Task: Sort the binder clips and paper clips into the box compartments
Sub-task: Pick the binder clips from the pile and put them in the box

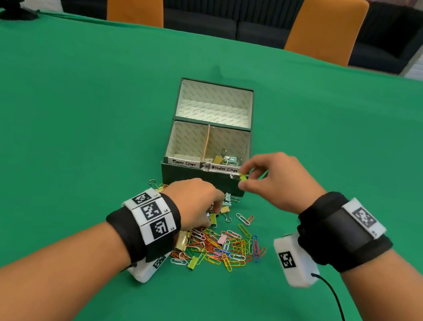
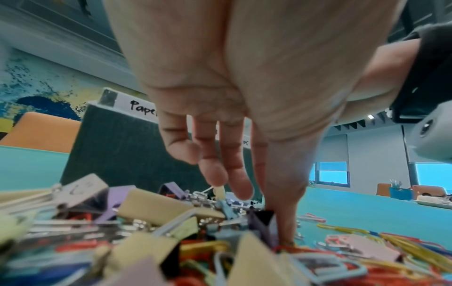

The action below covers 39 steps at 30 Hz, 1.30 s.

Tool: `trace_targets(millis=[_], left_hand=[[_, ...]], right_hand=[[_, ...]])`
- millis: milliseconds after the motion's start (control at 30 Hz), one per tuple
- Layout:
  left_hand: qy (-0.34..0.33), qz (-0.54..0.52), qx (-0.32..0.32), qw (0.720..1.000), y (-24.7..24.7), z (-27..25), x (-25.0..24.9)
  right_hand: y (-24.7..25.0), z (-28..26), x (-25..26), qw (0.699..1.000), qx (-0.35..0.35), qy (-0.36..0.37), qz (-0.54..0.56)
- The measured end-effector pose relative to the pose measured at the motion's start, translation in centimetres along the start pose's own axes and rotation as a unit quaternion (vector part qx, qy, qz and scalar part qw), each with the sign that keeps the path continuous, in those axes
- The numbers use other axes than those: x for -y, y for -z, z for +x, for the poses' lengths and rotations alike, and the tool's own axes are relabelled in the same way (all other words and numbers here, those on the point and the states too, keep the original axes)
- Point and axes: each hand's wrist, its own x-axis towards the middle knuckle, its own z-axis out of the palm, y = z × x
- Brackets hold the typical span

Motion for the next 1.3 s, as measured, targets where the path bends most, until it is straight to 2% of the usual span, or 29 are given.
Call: trace_targets(millis=[133,233,333,400,533,667,767,833,933,1000,1200,1300], left_hand=[[-0.010,-0.029,-0.022,0.999,0.2,-0.5,0.4],[-0.001,-0.098,-0.056,0.994,0.6,-0.9,0.9],[0.011,-0.227,-0.111,0.968,2.0,-1.2,1.2],[0.022,-0.279,-0.158,0.947,3.2,-1.0,1.4],[0.035,-0.287,-0.254,0.923,5.7,-0.3,1.6],[0.039,-0.279,-0.320,0.905,7.1,1.3,1.2],[0.039,-0.255,-0.351,0.900,7.2,3.1,0.8],[0.031,-0.227,-0.342,0.911,6.8,4.3,0.8],[0.025,-0.173,-0.240,0.955,5.7,5.2,1.0],[0.011,-0.141,-0.189,0.972,5.1,5.2,1.2],[-0.008,-0.122,-0.104,0.987,4.4,2.0,0.8],[-0.020,-0.137,-0.086,0.987,3.9,0.0,0.7]], right_hand=[[0.0,1.8,0.4,0.997,-0.067,-0.021,0.038],[-0.3,3.1,0.7,0.990,-0.111,-0.040,0.076],[-0.4,4.1,1.1,0.985,-0.149,-0.049,0.064],[-0.6,4.5,1.1,0.986,-0.150,-0.062,0.029],[-1.4,4.2,0.4,0.991,-0.095,-0.079,-0.048],[-1.2,2.6,0.2,0.986,-0.160,-0.055,0.010],[-1.6,1.3,-0.1,0.984,-0.168,-0.046,0.032],[-2.1,0.5,-0.5,0.987,-0.150,-0.041,0.030],[-2.8,-0.5,-0.8,0.996,-0.086,-0.031,0.025],[-3.1,-1.1,-0.9,0.999,-0.031,-0.019,0.032],[-4.1,-2.2,-0.6,0.993,0.116,0.023,-0.023],[-4.9,-2.4,-0.2,0.983,0.172,0.031,-0.054]])
